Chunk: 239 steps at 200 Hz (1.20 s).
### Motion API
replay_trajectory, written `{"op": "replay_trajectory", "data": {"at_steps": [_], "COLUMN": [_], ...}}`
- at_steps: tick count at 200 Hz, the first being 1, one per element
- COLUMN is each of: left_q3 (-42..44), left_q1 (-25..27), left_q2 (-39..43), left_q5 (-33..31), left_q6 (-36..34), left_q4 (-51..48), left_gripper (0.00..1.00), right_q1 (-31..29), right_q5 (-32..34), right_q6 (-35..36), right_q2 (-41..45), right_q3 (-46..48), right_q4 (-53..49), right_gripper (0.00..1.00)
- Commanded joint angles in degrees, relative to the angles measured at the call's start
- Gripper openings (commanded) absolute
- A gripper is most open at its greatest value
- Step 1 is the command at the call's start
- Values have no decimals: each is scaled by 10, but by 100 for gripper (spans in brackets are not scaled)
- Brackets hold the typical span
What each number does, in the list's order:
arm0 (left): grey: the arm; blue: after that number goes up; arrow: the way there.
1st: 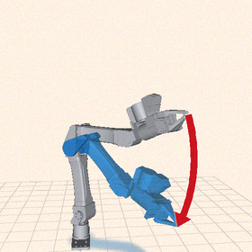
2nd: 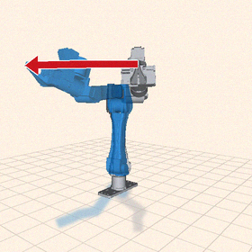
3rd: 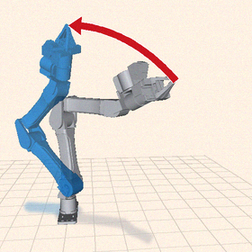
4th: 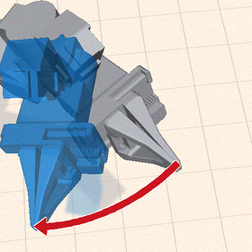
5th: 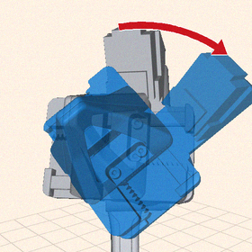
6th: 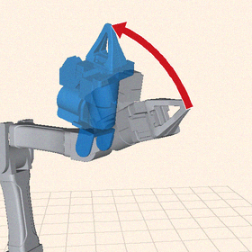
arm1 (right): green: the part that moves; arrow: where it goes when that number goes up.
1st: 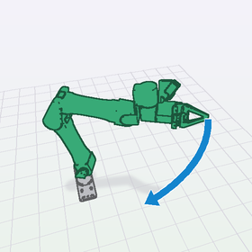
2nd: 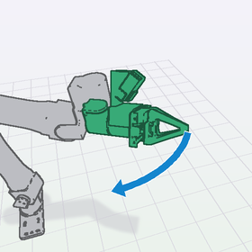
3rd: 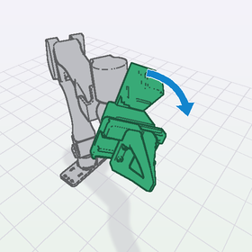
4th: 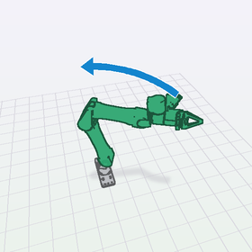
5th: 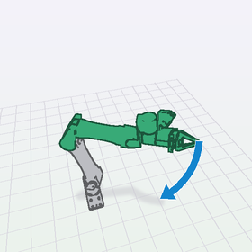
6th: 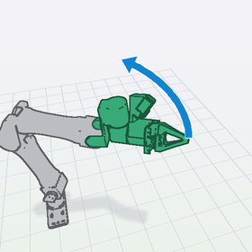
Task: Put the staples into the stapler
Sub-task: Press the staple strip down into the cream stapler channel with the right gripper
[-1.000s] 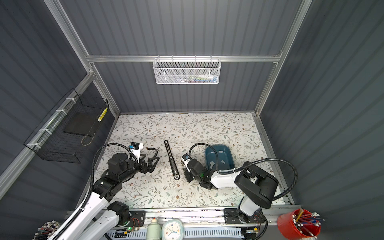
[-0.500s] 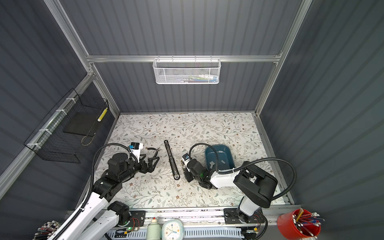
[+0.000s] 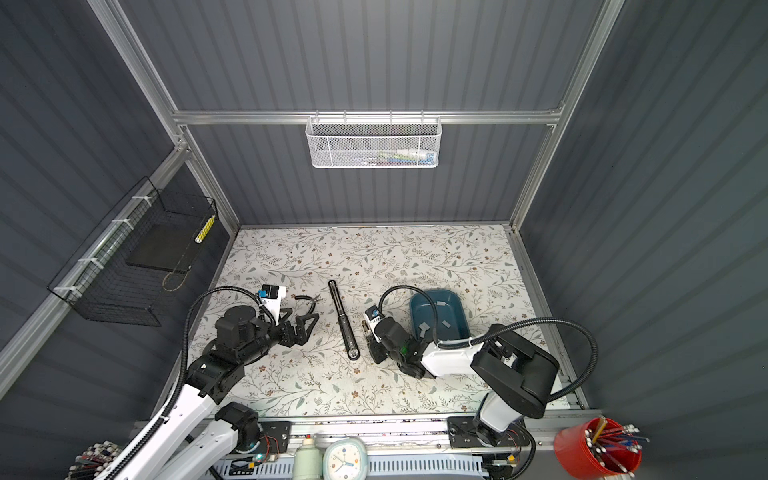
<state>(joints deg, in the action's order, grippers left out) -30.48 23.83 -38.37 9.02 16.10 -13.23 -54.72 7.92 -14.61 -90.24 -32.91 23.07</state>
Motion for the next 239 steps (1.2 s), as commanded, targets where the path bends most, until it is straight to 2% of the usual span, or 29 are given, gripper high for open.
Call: {"op": "replay_trajectory", "data": {"at_steps": [1,239], "left_q3": [-12,-12], "left_q1": [-1,-1], "left_q2": [5,7], "left_q5": [7,8], "left_q6": [-9,-8], "left_q4": [12,10], "left_gripper": [99,99], "right_q1": [1,1], "right_q5": [0,-1], "right_q6": [-7,-6], "right_q2": [-2,-29], "right_q3": [-8,-20], "right_q4": [1,2], "right_gripper": [0,0]}}
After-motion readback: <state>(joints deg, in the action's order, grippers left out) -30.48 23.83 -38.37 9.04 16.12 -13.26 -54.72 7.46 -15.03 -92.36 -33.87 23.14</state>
